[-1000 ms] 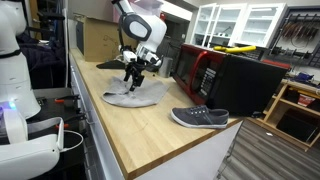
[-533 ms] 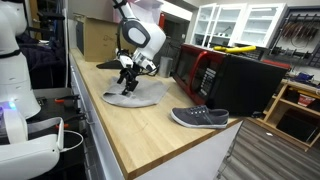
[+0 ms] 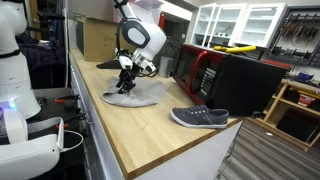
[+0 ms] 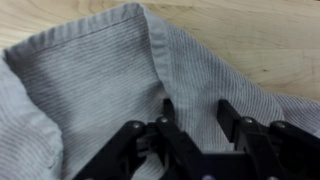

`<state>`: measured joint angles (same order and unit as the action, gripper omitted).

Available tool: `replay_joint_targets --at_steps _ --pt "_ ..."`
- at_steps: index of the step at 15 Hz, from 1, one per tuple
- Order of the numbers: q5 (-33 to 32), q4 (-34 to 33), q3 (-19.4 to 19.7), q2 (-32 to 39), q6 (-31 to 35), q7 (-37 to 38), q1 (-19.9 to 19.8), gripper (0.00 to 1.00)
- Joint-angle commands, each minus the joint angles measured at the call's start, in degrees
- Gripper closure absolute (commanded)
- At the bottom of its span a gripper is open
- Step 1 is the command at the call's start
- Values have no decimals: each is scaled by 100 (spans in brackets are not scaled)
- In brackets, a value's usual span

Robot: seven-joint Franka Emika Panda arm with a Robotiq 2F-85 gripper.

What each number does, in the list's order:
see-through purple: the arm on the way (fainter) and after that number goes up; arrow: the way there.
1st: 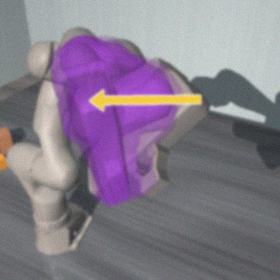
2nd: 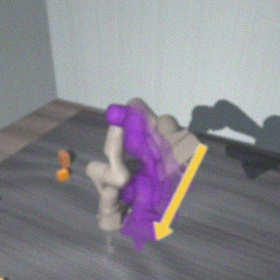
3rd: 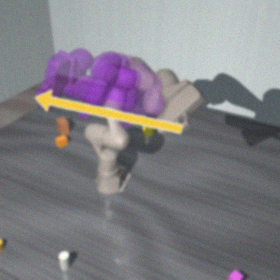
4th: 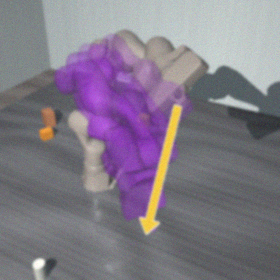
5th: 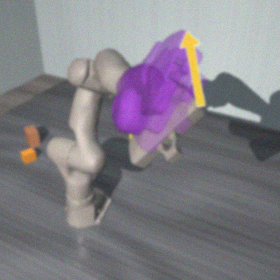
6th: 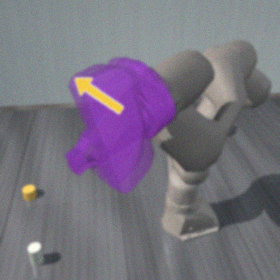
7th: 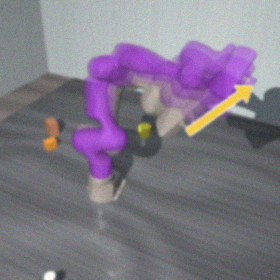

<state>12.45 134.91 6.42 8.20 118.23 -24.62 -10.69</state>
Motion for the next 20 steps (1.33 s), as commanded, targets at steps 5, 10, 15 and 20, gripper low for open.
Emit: replay_joint_targets --at_steps 5,10,15,20 --pt "-499 327 -330 -409 488 -16 407 100" --pt "-1269 835 -626 -962 398 -196 797 84" --pt "-1699 1151 -637 -1300 444 -329 957 96" --pt "-1914 1293 -632 -1515 464 -333 1005 99"
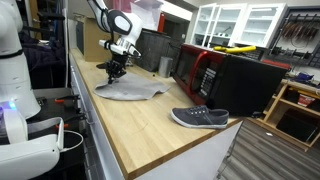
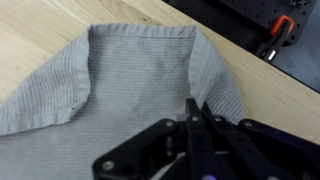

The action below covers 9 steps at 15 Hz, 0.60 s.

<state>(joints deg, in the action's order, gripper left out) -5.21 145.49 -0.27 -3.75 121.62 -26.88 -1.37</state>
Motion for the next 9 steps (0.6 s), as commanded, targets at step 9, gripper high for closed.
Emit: replay_joint_targets --at_steps 9 --pt "-556 524 -51 -718 210 -169 365 94"
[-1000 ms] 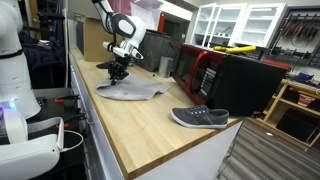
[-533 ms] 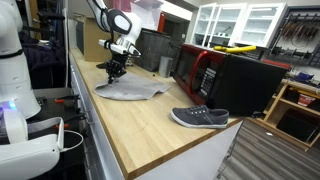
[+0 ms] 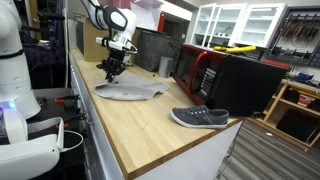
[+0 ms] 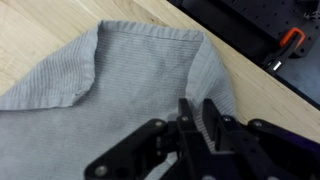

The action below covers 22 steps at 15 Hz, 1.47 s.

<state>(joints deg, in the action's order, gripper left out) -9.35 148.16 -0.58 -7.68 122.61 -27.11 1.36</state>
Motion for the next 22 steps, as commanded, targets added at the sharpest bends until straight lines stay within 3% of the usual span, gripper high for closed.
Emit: replay_joint_targets --at_steps 1,6,15,22 --pt "-140 281 -23 -354 100 -182 125 100" --pt "-8 422 -26 -578 65 -548 299 100" --pt "692 875 -47 -1065 -377 -3113 1030 100" --pt "497 916 10 -1553 -1585 -4867 1181 100"
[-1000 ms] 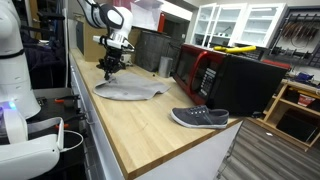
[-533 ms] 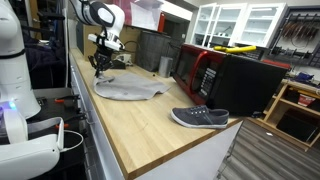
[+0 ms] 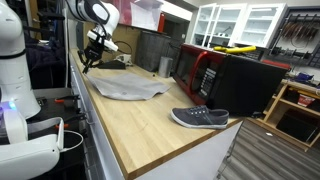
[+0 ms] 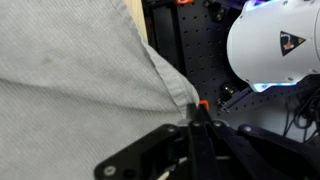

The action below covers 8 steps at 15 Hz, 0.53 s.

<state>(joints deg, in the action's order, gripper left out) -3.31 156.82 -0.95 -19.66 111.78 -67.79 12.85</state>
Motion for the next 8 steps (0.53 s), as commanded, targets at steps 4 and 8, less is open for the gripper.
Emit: replay_joint_targets --at_steps 4,8 --pt "-521 -124 57 -529 -1123 -1281 -47 59" --pt "-165 -610 321 -458 -876 -512 -341 29"
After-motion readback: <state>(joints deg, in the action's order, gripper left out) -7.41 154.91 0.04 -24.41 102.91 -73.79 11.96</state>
